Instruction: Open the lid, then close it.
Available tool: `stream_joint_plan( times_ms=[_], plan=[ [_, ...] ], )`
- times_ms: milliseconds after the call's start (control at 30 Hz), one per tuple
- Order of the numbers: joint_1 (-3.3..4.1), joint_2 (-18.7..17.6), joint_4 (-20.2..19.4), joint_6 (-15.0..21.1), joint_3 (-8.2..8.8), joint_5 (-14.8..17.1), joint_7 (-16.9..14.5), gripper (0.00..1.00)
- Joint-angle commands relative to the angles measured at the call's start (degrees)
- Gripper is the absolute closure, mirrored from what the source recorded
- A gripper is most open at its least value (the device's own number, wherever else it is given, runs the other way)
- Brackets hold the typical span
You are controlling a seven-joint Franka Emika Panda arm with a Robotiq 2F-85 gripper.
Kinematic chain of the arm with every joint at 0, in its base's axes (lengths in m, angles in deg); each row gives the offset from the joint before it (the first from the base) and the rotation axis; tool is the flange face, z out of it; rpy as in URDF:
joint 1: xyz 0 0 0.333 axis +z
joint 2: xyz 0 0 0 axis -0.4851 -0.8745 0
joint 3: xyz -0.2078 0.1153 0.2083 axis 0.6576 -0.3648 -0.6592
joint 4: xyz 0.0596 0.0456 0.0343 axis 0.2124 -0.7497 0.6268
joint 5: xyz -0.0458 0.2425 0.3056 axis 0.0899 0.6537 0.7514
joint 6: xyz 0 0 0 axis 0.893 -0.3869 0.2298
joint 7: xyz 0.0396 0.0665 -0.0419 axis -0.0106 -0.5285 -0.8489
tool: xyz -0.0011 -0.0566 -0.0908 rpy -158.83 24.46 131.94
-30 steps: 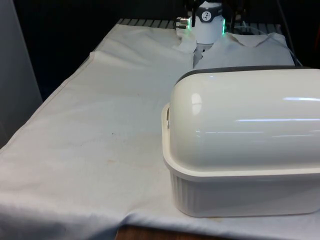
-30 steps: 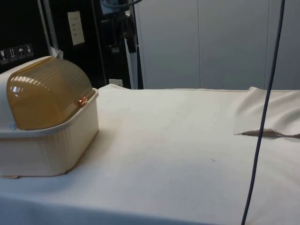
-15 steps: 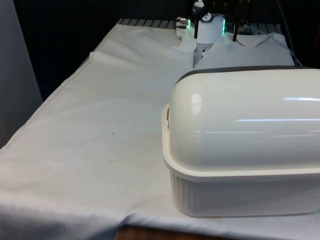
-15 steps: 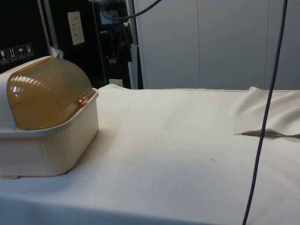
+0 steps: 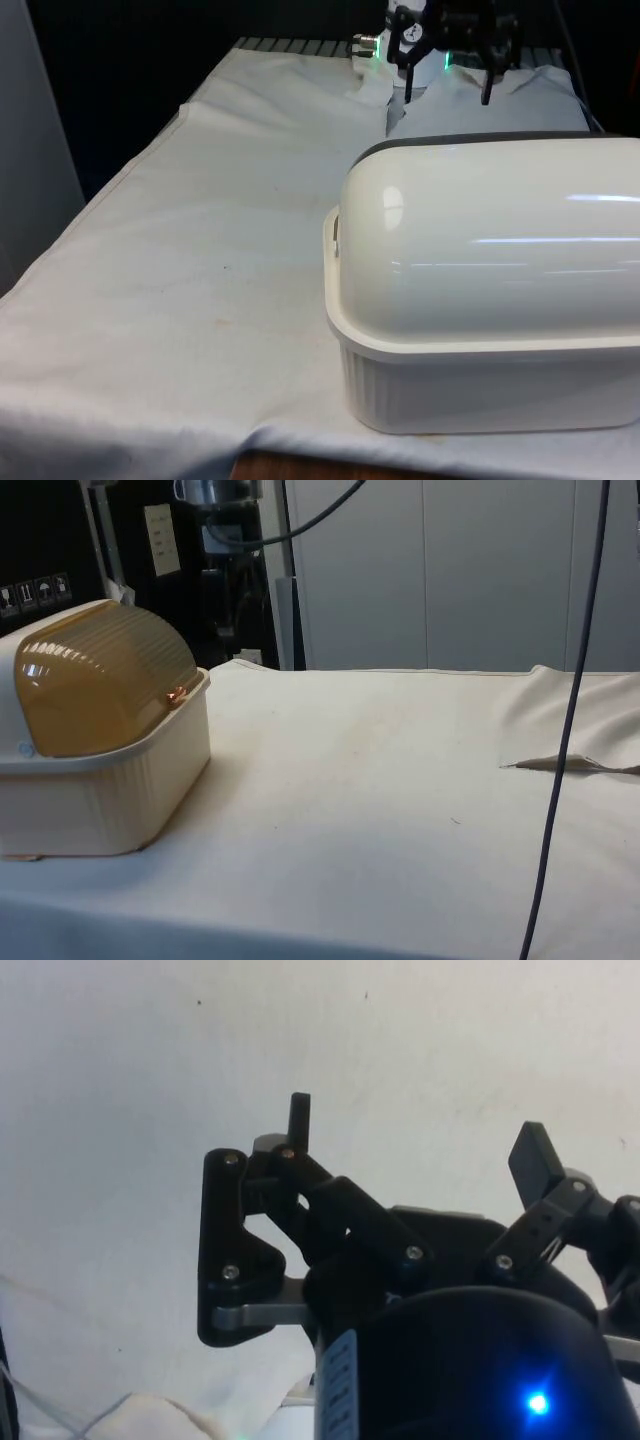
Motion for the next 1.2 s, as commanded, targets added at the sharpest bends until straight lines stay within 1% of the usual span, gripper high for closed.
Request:
stream_joint_plan(
  times_ms=[0,133,167,200,433,467,533,667,700,733,867,967,1000,1067,1167],
  plan=[
    [0.11,-0.1,-0.3,1.0,-0.11,-0.1,-0.2,0.0],
    [0.11,-1.1,-0.4,2.7,-0.57,-0.1,-1.4,0.0],
    [0.0,-0.9,-0.2,1.7,-0.46,0.0,-1.1,0.0],
    [0.11,-1.4,-0.3,3.0,-0.63,-0.1,-1.6,0.0],
    [0.06,-3.7,0.7,5.8,-1.09,0.0,-2.9,0.0],
    [0.0,-3.4,0.5,5.3,-1.03,0.0,-2.7,0.0],
    [0.06,-4.2,1.0,6.4,-1.2,0.1,-3.2,0.0],
    [-0.06,-4.9,1.3,8.4,-1.38,0.4,-3.8,0.0],
    [0.0,-4.8,1.4,7.5,-1.2,0.0,-3.4,0.0],
    [-0.06,-5.0,1.2,8.8,-1.38,0.5,-3.8,0.0],
    [-0.11,-5.4,0.7,11.1,-1.43,0.5,-4.1,0.0],
    [-0.11,-5.6,0.3,12.5,-1.38,0.3,-4.0,0.0],
    [0.0,-5.7,0.6,11.7,-1.26,0.0,-3.7,0.0],
    [-0.06,-5.8,-0.1,13.9,-1.32,0.2,-3.8,0.0],
    [-0.06,-6.0,-0.5,15.1,-1.26,0.2,-3.6,0.0]
  ],
)
